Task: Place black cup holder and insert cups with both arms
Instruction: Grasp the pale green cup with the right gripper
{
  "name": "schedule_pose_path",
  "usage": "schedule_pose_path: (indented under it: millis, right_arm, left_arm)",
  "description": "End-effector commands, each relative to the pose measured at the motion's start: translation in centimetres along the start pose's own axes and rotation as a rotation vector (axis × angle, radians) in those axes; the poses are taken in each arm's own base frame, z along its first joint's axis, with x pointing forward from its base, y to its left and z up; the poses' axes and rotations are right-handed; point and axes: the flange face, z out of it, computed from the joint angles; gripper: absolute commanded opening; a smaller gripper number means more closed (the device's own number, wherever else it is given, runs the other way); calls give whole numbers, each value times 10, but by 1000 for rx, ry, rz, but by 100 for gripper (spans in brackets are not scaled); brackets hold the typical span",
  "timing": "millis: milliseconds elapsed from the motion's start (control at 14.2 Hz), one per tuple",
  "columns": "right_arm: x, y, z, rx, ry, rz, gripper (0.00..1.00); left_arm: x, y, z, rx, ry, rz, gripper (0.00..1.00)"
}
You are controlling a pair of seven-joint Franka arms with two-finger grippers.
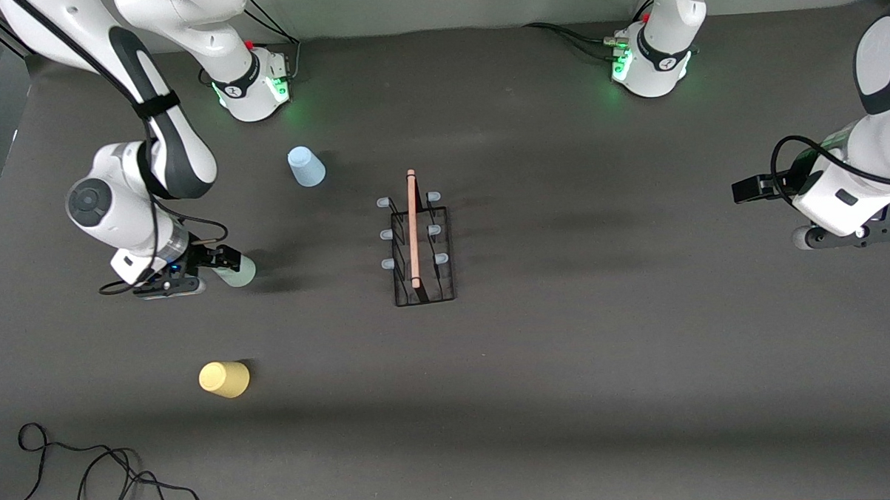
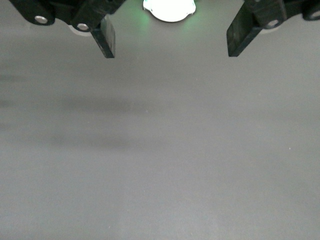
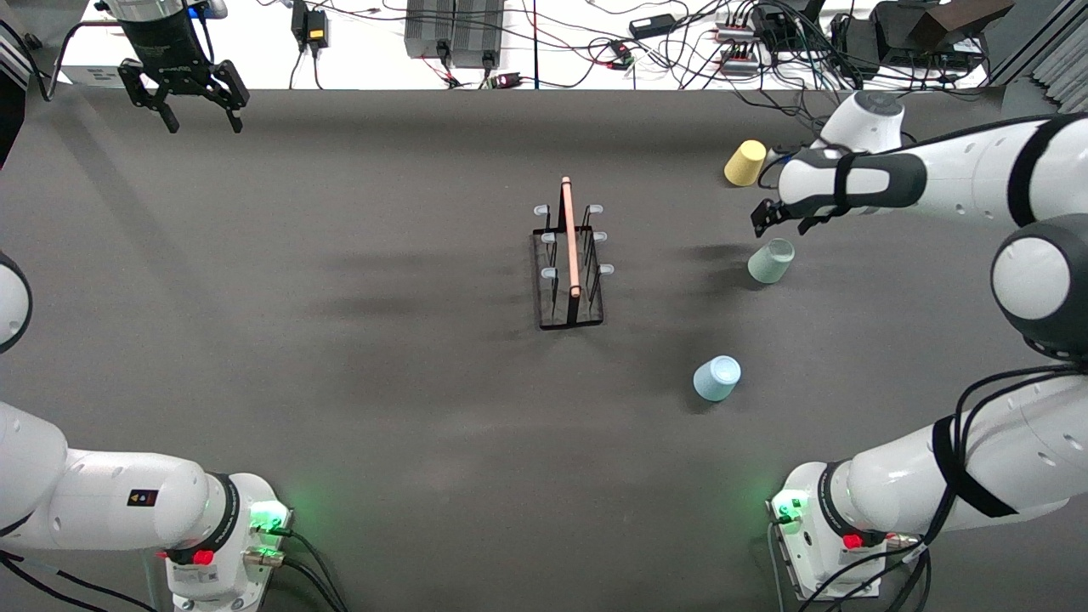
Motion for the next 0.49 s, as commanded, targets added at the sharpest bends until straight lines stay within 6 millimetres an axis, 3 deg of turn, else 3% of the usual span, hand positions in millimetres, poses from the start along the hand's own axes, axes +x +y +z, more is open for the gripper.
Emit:
schedule_pose_path:
  millis: [0,211,423]
  right_arm:
    - [-2,0,15,1,-13,20,100]
    - [-6,1,20,1,-40,21,99]
    - [-11,3,20,4,-91,11,42]
  left_arm:
    - [-15,-5,-3,29,68,130,100]
    - [-7,-25,-13,43,136,182,100]
    - [-1,-37,-17,14,184,160,100]
